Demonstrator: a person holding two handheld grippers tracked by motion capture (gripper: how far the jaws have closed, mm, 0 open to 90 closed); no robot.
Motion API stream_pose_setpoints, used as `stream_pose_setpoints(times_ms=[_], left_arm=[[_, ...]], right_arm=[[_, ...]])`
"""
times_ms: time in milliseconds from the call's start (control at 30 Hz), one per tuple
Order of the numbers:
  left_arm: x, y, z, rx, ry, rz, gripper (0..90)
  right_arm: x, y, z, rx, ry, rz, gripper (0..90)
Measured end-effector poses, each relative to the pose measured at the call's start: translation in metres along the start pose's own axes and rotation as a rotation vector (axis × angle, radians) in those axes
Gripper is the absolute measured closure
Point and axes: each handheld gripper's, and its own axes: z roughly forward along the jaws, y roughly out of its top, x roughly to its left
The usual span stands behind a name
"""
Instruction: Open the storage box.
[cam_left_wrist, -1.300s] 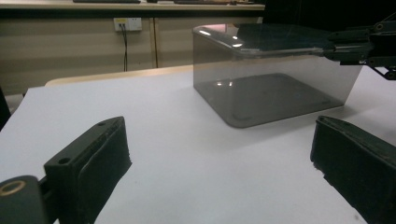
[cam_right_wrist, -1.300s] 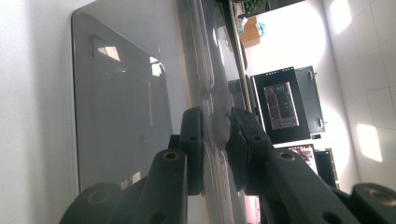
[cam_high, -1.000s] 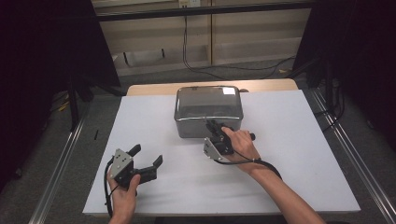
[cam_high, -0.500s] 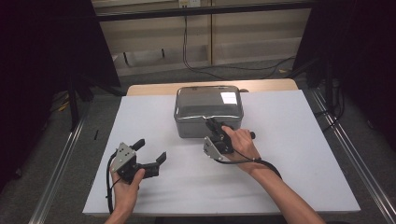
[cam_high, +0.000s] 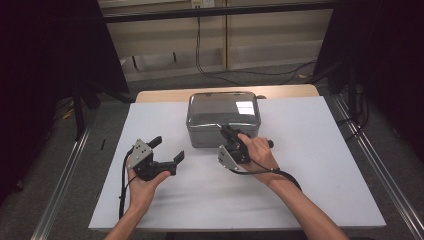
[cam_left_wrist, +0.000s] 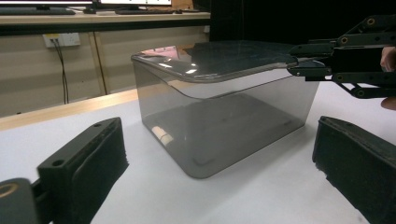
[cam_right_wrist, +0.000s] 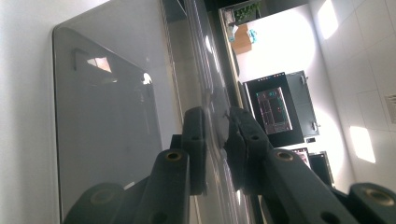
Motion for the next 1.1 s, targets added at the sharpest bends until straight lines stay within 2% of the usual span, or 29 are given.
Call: stream_pose_setpoints(times_ms=[33, 267, 333, 400, 500, 533, 700, 733, 867, 1000, 1067, 1100], left_arm=[[0.002, 0.001, 0.003, 0.003, 0.003, 0.025, 3.1], [0.006, 0.006, 0.015, -0.004, -0.008, 0.033, 5.0], [0.007, 0.008, 0.020, 0.000, -0.008, 0.050, 5.9], [0.008, 0.009, 0.025, 0.000, -0.010, 0.085, 6.9], [0.010, 0.011, 0.034, -0.009, -0.015, 0.075, 6.8], [0.010, 0.012, 0.038, -0.004, -0.004, 0.086, 6.8], [0.013, 0.013, 0.046, -0.005, 0.002, 0.085, 7.1], [0.015, 0.013, 0.049, -0.020, 0.008, 0.071, 7.8], [0.020, 0.015, 0.055, -0.018, 0.011, 0.065, 6.7], [0.021, 0.018, 0.060, -0.019, 0.011, 0.083, 7.9], [0.022, 0.019, 0.062, -0.028, 0.018, 0.075, 9.2], [0.021, 0.020, 0.064, -0.017, 0.014, 0.060, 9.2]], right_arm=[[0.000, 0.000, 0.000, 0.000, 0.000, -0.001, 77.3], [-0.002, 0.000, 0.000, -0.001, -0.008, 0.003, 77.2], [-0.002, 0.000, 0.000, -0.002, -0.010, 0.005, 77.3], [-0.003, 0.000, 0.000, -0.004, -0.014, 0.009, 77.0], [-0.004, 0.000, 0.000, 0.001, -0.021, 0.014, 77.0], [-0.006, -0.001, 0.000, 0.000, -0.020, 0.032, 76.7], [-0.006, -0.001, 0.000, -0.002, -0.023, 0.037, 76.8], [-0.006, -0.001, 0.000, -0.003, -0.021, 0.039, 76.8], [-0.008, -0.001, 0.000, -0.006, -0.021, 0.039, 76.8], [-0.010, 0.000, 0.000, -0.005, -0.025, 0.044, 76.8], [-0.011, 0.000, 0.000, -0.007, -0.026, 0.047, 76.7], [-0.011, 0.000, 0.000, -0.008, -0.028, 0.051, 76.5]])
